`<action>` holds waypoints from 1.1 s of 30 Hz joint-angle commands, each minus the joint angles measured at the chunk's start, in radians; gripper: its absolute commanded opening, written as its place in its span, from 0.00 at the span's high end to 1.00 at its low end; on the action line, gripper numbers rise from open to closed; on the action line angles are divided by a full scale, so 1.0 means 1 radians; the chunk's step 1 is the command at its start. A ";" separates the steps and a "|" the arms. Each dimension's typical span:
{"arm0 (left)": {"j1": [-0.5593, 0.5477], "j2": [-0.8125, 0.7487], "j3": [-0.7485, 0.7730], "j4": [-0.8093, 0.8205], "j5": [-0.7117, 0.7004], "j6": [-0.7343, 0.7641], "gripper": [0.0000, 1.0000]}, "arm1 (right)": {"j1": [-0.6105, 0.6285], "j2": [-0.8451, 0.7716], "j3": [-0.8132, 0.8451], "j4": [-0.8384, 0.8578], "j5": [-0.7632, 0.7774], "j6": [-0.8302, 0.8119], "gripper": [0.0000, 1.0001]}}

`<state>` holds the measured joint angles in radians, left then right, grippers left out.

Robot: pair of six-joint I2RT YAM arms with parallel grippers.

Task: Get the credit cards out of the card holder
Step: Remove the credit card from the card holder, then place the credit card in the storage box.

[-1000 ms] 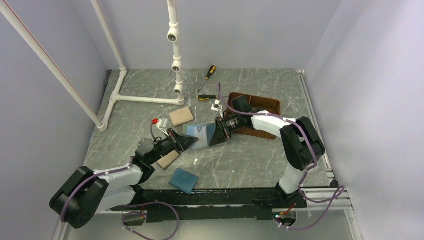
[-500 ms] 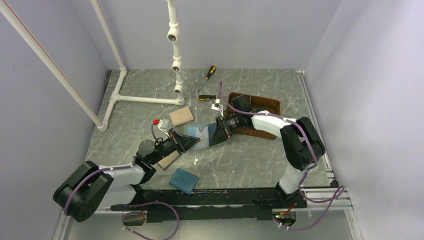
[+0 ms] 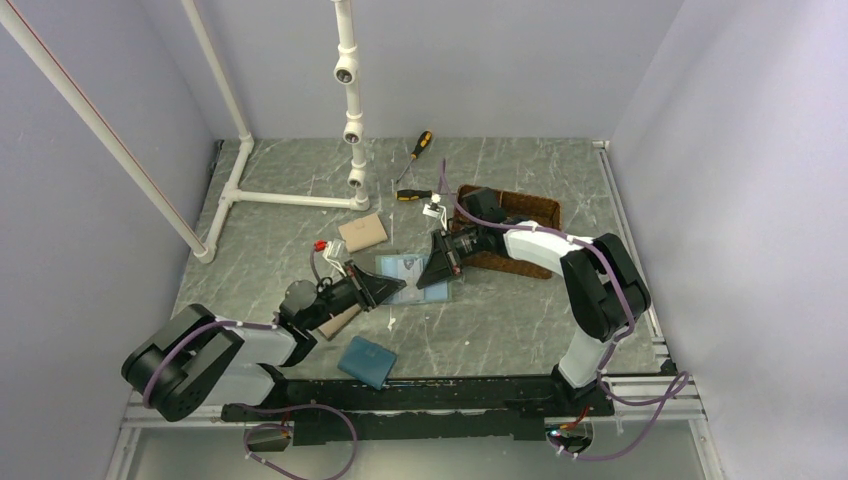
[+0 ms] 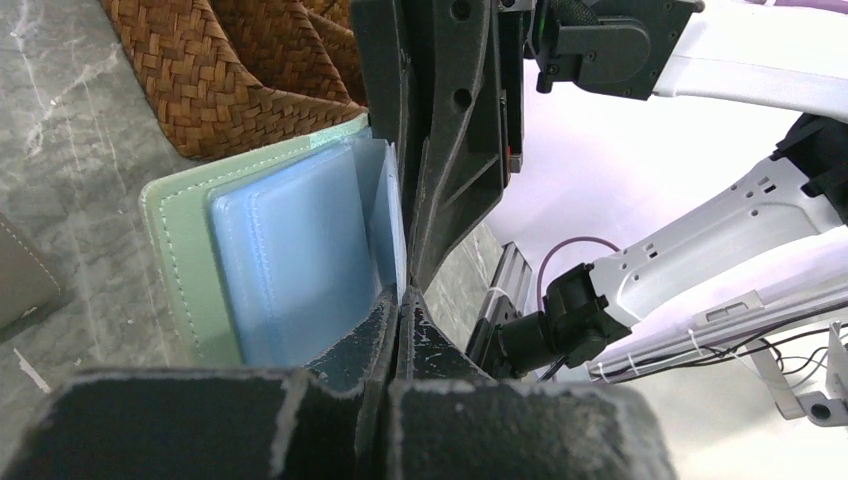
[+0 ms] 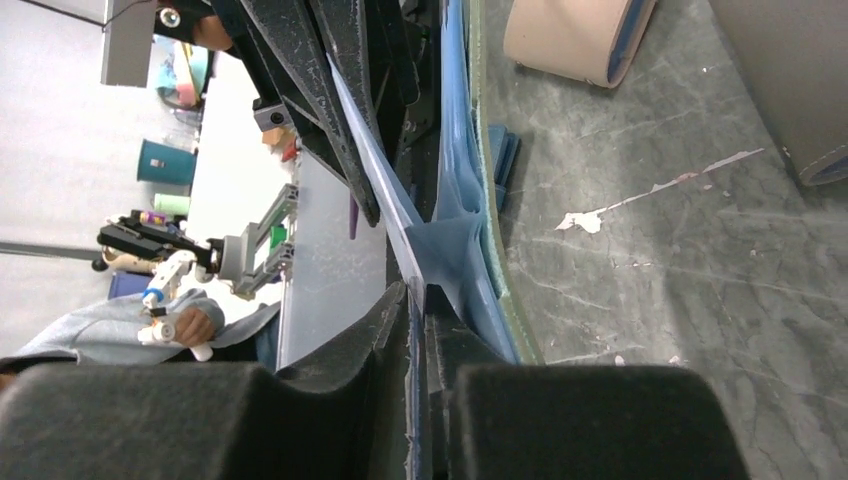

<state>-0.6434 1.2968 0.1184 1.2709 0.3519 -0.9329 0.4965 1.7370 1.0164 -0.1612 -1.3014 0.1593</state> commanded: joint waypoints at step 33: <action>0.001 -0.440 -0.036 -0.592 -0.253 -0.024 1.00 | -0.092 -0.104 0.260 -0.713 0.202 -0.878 1.00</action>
<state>-0.6449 0.8505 0.0708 0.6968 0.0998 -0.9653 0.4488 1.7176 1.2324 -0.7528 -1.1278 -0.5426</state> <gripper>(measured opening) 0.009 0.010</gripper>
